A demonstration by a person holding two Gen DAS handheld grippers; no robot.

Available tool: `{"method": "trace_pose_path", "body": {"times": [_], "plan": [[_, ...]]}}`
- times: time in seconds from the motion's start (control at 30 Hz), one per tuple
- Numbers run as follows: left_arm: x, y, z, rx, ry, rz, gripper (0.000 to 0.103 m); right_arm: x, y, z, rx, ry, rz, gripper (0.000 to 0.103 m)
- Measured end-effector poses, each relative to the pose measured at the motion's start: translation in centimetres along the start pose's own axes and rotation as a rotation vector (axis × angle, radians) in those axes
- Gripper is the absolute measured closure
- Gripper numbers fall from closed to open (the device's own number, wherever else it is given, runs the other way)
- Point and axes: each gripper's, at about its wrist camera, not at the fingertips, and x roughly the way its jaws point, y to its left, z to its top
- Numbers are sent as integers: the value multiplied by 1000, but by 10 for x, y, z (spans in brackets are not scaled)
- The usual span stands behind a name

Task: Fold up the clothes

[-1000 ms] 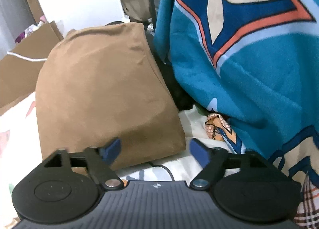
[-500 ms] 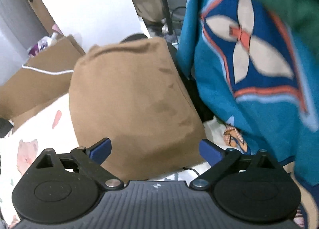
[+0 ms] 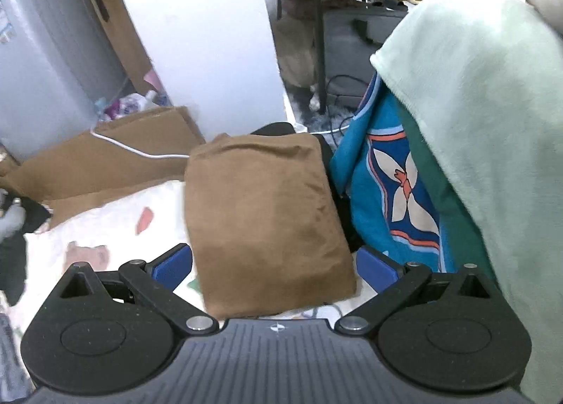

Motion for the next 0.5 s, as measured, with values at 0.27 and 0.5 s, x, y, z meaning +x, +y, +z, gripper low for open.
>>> {"method": "trace_pose_path", "body": {"times": [0.27,0.5], "plan": [[-89,23,-28,-26,-38,30,0,-69,18,0,0,-15,25,1],[-152,51,-75,-88,-84,117,0,-136,45,4,-48,-67,127,1]]}}
